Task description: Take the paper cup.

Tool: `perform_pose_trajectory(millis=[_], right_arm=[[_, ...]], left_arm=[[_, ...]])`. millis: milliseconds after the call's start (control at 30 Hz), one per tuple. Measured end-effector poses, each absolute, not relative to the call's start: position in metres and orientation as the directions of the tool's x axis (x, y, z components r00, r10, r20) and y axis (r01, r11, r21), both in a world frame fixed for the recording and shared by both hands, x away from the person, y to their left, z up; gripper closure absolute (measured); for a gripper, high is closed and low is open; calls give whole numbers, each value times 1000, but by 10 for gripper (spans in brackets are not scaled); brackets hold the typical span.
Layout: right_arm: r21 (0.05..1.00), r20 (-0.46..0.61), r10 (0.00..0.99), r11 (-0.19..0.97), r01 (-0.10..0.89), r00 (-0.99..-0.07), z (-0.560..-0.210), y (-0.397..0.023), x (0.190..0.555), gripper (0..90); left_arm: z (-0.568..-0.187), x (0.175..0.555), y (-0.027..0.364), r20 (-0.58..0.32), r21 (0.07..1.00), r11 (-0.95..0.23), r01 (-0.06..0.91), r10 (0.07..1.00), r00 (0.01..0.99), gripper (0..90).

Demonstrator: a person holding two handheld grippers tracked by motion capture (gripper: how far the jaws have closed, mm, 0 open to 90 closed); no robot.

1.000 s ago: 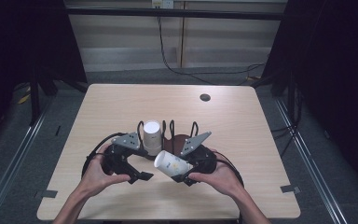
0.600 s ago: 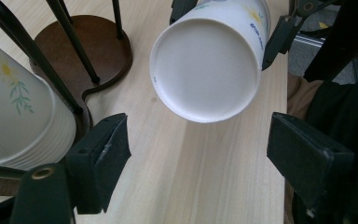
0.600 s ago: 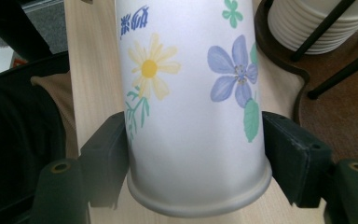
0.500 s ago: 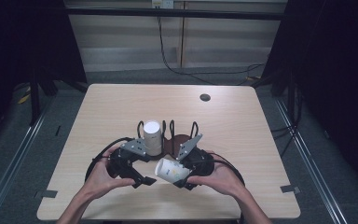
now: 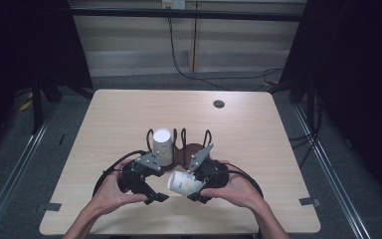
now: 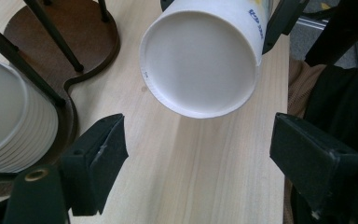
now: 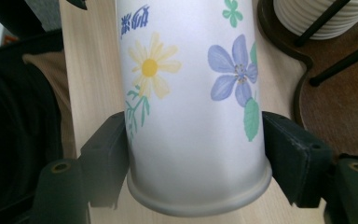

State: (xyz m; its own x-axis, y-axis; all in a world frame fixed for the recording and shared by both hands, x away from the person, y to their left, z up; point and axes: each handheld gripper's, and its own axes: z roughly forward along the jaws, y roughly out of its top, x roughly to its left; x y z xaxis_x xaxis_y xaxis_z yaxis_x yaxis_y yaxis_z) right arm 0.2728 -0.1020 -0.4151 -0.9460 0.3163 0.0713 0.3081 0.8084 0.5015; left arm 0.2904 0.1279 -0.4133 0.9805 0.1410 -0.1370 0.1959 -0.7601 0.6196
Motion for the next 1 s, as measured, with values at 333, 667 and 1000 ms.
perform_pose_trajectory(millis=[333, 667, 1000], right_arm=[[445, 57, 286, 850, 281, -957, -416, -94, 270, 279], [410, 83, 260, 871, 271, -962, -425, -84, 268, 279], [439, 112, 223, 863, 249, -968, -428, -79, 267, 278]], left_arm=[[-417, 288, 121, -135, 612, -769, 188, 132, 982, 215], [-421, 285, 116, -136, 598, -788, 148, 83, 987, 261], [-422, 282, 112, -137, 591, -796, 131, 62, 989, 280]])
